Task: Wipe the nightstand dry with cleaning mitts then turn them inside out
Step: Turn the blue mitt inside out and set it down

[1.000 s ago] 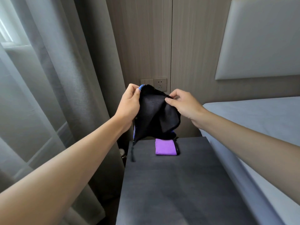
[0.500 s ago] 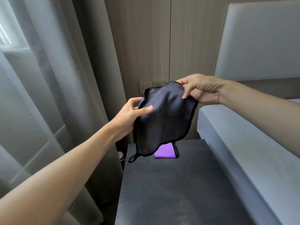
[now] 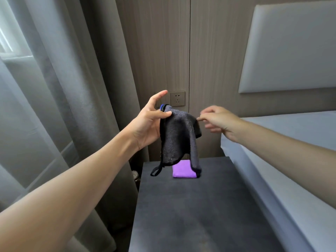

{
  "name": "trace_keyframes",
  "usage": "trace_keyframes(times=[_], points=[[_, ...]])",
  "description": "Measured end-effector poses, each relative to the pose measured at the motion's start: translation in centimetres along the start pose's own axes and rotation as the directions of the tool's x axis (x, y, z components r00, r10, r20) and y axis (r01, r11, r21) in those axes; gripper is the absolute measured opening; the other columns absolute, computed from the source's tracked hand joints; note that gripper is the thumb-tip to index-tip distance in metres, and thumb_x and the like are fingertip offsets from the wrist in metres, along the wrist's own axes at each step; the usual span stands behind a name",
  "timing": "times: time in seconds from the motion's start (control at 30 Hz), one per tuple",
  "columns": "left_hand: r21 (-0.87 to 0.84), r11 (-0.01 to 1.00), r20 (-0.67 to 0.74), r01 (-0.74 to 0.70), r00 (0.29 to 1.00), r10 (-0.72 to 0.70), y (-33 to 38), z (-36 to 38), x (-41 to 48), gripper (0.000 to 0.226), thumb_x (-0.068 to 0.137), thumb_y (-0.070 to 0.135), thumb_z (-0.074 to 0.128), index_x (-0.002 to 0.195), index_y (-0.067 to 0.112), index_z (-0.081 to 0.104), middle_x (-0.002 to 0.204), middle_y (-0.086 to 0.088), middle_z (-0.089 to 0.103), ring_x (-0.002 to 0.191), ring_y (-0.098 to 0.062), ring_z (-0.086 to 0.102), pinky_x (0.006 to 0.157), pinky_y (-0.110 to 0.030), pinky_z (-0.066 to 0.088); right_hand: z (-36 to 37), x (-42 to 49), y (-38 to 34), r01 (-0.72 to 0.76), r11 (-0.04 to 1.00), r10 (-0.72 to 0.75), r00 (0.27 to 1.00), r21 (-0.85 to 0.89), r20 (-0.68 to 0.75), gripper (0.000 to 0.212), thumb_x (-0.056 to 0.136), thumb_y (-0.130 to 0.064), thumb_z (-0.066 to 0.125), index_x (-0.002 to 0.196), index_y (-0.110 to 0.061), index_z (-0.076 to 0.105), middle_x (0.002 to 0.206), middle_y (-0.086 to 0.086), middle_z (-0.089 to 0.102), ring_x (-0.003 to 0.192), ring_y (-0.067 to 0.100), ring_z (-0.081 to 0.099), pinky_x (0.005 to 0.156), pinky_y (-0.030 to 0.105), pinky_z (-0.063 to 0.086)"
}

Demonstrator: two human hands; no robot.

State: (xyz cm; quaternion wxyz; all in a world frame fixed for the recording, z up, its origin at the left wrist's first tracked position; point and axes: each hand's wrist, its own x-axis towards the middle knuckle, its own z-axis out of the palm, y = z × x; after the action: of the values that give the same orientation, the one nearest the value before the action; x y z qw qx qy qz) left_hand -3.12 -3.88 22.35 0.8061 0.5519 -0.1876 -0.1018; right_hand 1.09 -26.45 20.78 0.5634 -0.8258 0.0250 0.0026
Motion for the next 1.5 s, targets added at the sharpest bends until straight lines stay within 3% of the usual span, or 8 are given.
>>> trace_keyframes(times=[0.07, 0.17, 0.43, 0.9, 1.03, 1.1, 1.27, 1.5], points=[[0.030, 0.999, -0.046, -0.015, 0.999, 0.016, 0.0, 0.2, 0.1, 0.070, 0.088, -0.008, 0.055, 0.144, 0.033, 0.044, 0.098, -0.010, 0.061, 0.081, -0.020, 0.065, 0.070, -0.031, 0.056, 0.7, -1.4, 0.9, -0.209, 0.977, 0.207, 0.977, -0.032, -0.057, 0.028, 0.086, -0.042, 0.065, 0.088, -0.014, 0.058, 0.082, 0.008, 0.062, 0.061, 0.019, 0.052, 0.059, 0.028, 0.039], [0.026, 0.999, -0.101, -0.032, 0.994, 0.034, 0.1, 0.5, 0.1, 0.066, 0.092, -0.008, 0.048, 0.144, 0.032, 0.044, 0.102, -0.009, 0.063, 0.082, -0.018, 0.067, 0.073, -0.029, 0.057, 2.3, -4.0, 1.9, -0.536, 0.837, 0.494, 0.826, 0.109, 0.271, 0.048, 0.086, -0.054, 0.050, 0.088, -0.008, 0.064, 0.082, 0.013, 0.069, 0.072, 0.028, 0.063, 0.068, 0.031, 0.048], [0.043, 0.998, -0.123, -0.054, 0.991, 0.059, 0.0, 1.1, 0.1, 0.070, 0.089, -0.010, 0.050, 0.144, 0.033, 0.044, 0.115, -0.010, 0.058, 0.085, -0.019, 0.064, 0.071, -0.028, 0.057, 3.3, -4.2, 0.8, -0.624, 0.705, 0.419, 0.750, 0.337, 0.512, 0.065, 0.089, -0.060, 0.049, 0.114, -0.003, 0.064, 0.105, 0.020, 0.073, 0.097, 0.036, 0.067, 0.087, 0.041, 0.046], [0.177, 0.981, -0.101, -0.078, 0.990, 0.097, 1.3, -0.3, -0.3, 0.067, 0.089, -0.009, 0.051, 0.139, 0.035, 0.050, 0.105, -0.007, 0.057, 0.087, -0.017, 0.065, 0.071, -0.029, 0.056, 2.5, -3.2, -1.3, -0.320, 0.727, 0.228, 0.947, 0.607, 0.226, 0.005, 0.091, -0.016, 0.068, 0.089, -0.012, 0.066, 0.073, 0.002, 0.070, 0.063, 0.015, 0.065, 0.054, 0.023, 0.049], [0.257, 0.961, -0.193, -0.100, 0.969, 0.153, 2.2, -1.6, -0.6, 0.052, 0.095, -0.003, 0.055, 0.135, 0.030, 0.054, 0.098, -0.008, 0.059, 0.079, -0.015, 0.066, 0.062, -0.028, 0.055, -0.1, -2.6, -1.9, -0.141, 0.742, 0.012, 0.980, 0.655, 0.197, 0.067, 0.092, -0.002, 0.062, 0.148, -0.027, 0.035, 0.122, 0.012, 0.062, 0.091, 0.020, 0.066, 0.077, 0.035, 0.051], [0.276, 0.956, -0.228, -0.102, 0.959, 0.168, 2.3, -2.0, -0.3, 0.042, 0.097, -0.003, 0.053, 0.130, 0.024, 0.056, 0.094, -0.007, 0.060, 0.078, -0.016, 0.064, 0.062, -0.028, 0.055, -0.9, -2.9, -2.9, -0.101, 0.749, -0.097, 0.961, 0.655, 0.258, 0.085, 0.092, 0.007, 0.053, 0.156, -0.037, 0.021, 0.114, 0.013, 0.063, 0.083, 0.020, 0.067, 0.074, 0.039, 0.051], [0.410, 0.909, -0.345, -0.079, 0.909, 0.234, 1.7, -3.1, 0.2, 0.021, 0.103, 0.003, 0.044, 0.102, 0.020, 0.057, 0.087, -0.011, 0.057, 0.073, -0.017, 0.057, 0.065, -0.034, 0.051, -1.7, -2.8, -4.8, 0.064, 0.838, -0.199, 0.960, 0.542, 0.195, 0.080, 0.088, 0.018, 0.053, 0.148, -0.035, 0.043, 0.103, 0.018, 0.060, 0.087, 0.024, 0.064, 0.069, 0.029, 0.053], [0.365, 0.927, -0.423, -0.086, 0.872, 0.248, 2.4, -3.5, 0.2, 0.021, 0.104, 0.011, 0.048, 0.095, 0.015, 0.067, 0.096, -0.011, 0.063, 0.082, -0.018, 0.064, 0.072, -0.035, 0.058, -3.1, -2.2, -4.8, 0.434, 0.899, -0.433, 0.901, 0.057, -0.028, 0.020, 0.078, -0.007, 0.083, 0.096, -0.007, 0.073, 0.069, -0.005, 0.063, 0.067, 0.002, 0.059, 0.067, 0.015, 0.046]])
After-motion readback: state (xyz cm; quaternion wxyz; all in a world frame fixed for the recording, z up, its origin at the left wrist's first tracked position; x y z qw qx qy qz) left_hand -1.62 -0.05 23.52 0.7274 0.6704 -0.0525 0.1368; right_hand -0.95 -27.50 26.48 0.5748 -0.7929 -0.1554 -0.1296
